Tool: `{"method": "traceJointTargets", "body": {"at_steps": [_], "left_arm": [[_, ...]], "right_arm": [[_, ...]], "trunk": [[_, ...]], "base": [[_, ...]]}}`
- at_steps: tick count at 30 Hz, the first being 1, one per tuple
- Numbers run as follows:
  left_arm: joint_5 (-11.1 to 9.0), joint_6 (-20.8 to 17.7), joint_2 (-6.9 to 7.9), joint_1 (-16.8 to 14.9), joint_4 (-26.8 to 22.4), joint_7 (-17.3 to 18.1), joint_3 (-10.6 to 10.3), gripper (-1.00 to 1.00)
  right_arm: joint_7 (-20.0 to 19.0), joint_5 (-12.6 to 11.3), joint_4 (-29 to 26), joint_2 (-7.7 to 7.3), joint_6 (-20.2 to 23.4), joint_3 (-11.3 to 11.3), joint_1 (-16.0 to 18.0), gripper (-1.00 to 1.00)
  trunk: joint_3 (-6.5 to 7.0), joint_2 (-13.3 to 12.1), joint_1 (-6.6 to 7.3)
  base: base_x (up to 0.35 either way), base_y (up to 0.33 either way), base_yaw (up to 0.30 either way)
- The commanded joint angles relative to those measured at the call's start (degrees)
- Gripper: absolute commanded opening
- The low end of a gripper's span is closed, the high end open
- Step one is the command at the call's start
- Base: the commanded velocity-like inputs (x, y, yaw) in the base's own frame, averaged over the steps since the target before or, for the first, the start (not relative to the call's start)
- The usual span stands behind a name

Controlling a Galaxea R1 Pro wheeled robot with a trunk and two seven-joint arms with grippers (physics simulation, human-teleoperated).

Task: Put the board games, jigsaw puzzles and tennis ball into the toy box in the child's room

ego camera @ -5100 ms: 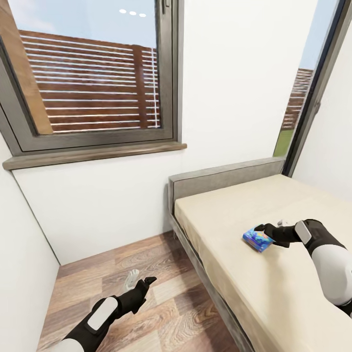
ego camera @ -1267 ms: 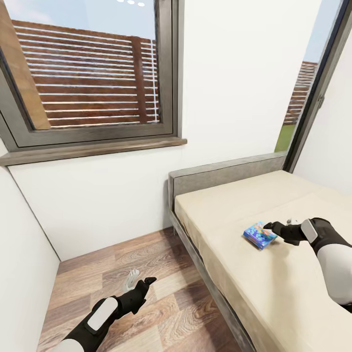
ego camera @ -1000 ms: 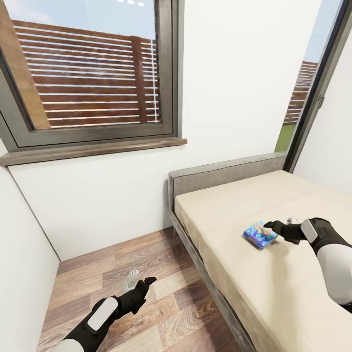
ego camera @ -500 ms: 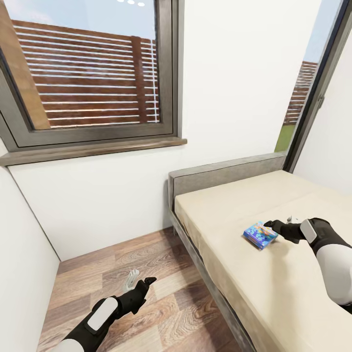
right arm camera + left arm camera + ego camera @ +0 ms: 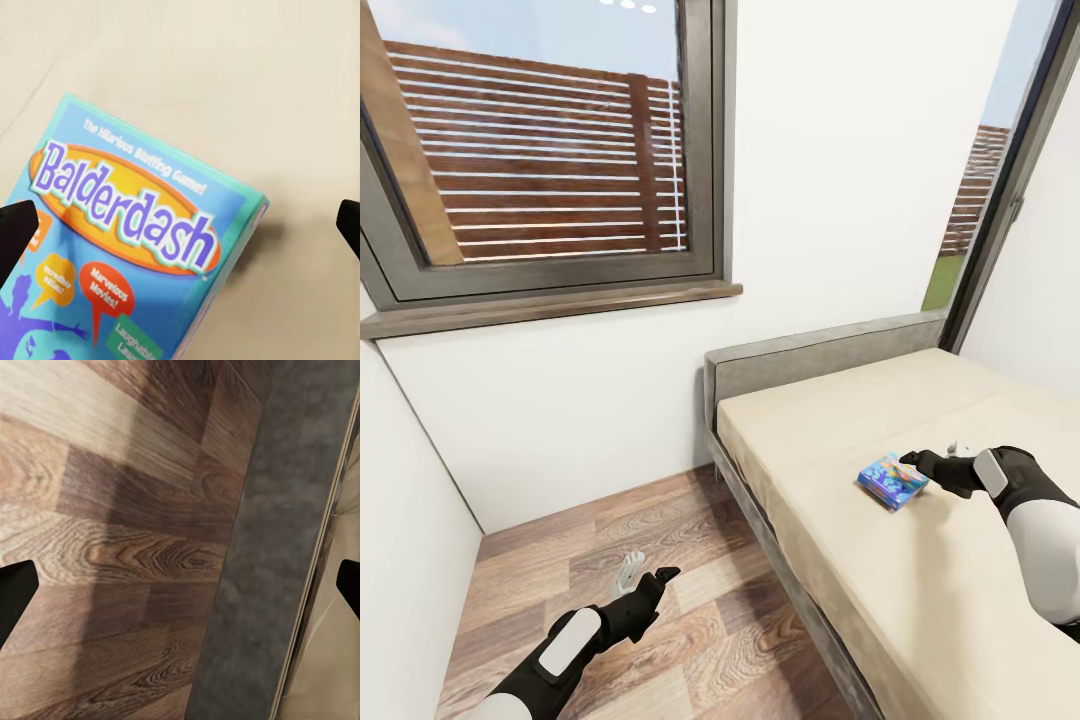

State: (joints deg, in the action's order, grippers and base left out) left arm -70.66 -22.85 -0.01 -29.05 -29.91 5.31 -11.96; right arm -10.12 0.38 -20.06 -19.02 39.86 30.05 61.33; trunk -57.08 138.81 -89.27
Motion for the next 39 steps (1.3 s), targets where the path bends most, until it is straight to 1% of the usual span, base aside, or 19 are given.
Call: {"method": "traceJointTargets", "body": {"at_steps": [1, 39], "left_arm": [[-0.09, -0.09, 0.01, -0.04, 0.03, 0.14, -0.08, 1.0], [-0.09, -0.09, 0.01, -0.04, 0.03, 0.14, -0.08, 1.0]], "right_arm": [[-0.16, 0.06, -0.07, 0.01, 0.29, 0.27, 0.03, 1.0], [0.0, 0.06, 0.21, 0.38, 0.39, 0.18, -0.07, 1.0]], "trunk": [[-0.05, 0.02, 0.01], [-0.05, 0.02, 0.01]], "base": [[0.0, 0.0, 0.0], [0.0, 0.0, 0.0]]}}
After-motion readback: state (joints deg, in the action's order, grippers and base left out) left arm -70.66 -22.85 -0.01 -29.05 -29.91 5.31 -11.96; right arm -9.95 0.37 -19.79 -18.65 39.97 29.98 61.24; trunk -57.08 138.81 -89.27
